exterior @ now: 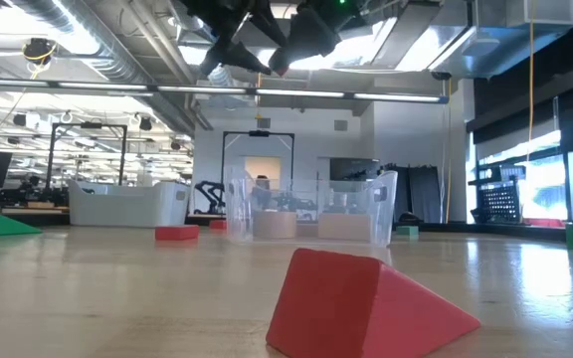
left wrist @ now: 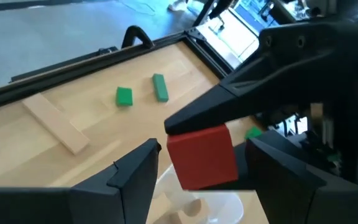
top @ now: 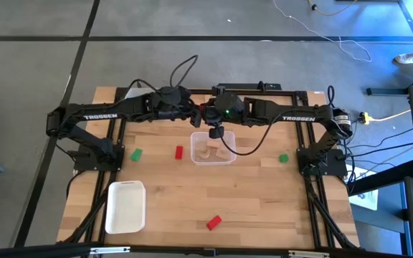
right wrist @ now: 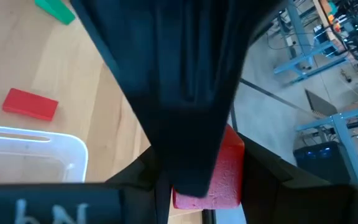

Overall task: Sort & place blocks by color
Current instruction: Put the red block into the gray bin

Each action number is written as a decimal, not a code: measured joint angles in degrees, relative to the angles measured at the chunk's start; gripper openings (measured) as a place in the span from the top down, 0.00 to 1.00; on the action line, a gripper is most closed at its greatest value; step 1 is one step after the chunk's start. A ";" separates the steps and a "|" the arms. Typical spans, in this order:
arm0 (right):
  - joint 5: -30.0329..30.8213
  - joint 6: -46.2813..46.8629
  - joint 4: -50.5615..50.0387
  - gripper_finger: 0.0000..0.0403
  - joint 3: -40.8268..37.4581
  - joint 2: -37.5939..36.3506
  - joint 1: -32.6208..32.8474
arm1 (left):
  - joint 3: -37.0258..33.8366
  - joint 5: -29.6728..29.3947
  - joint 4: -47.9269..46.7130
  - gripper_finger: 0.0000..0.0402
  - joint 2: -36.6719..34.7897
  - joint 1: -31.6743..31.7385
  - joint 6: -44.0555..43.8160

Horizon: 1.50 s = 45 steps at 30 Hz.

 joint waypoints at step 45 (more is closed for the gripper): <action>7.60 0.40 -8.08 0.58 7.86 -0.44 -0.04 | -0.07 -6.68 -7.20 0.70 -3.45 5.40 8.01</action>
